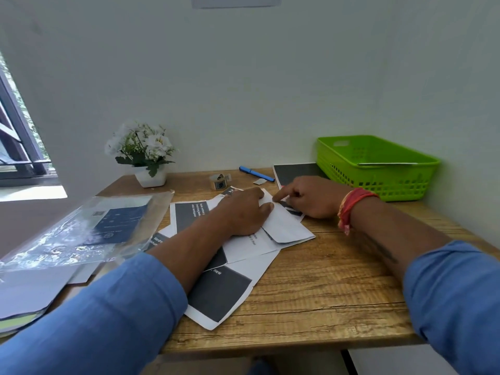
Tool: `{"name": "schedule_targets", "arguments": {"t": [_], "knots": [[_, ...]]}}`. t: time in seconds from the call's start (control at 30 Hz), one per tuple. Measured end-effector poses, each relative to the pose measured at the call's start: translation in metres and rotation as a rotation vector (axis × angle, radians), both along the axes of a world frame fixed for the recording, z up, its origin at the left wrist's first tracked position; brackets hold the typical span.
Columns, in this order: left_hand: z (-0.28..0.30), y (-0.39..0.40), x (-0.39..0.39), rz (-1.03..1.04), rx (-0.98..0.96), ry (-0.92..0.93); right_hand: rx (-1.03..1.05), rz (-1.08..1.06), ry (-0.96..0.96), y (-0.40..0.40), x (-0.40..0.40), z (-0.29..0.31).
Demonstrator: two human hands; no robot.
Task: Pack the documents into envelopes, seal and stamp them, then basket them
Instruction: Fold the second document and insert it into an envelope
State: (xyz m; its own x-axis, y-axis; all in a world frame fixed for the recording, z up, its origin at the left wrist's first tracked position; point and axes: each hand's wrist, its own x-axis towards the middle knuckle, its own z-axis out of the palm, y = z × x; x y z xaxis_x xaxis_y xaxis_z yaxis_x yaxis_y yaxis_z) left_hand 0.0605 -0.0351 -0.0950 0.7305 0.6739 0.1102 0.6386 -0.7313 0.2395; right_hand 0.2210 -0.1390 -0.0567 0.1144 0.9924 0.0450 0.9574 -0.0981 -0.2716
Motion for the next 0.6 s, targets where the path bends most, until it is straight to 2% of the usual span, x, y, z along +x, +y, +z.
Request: {"name": "schedule_targets", "arguments": {"t": [0.3,0.53,0.6], "knots": [[0.003,-0.003,0.000,-0.011,0.014,0.021,-0.058,-0.081,-0.258,0.034,-0.019,0.002],[0.000,0.003,-0.001,-0.041,0.012,-0.007,0.152,-0.088,-0.268,0.064,-0.009,-0.014],[-0.001,0.005,-0.001,-0.055,0.001,-0.026,0.184,-0.092,-0.218,0.068,-0.008,-0.018]]}}
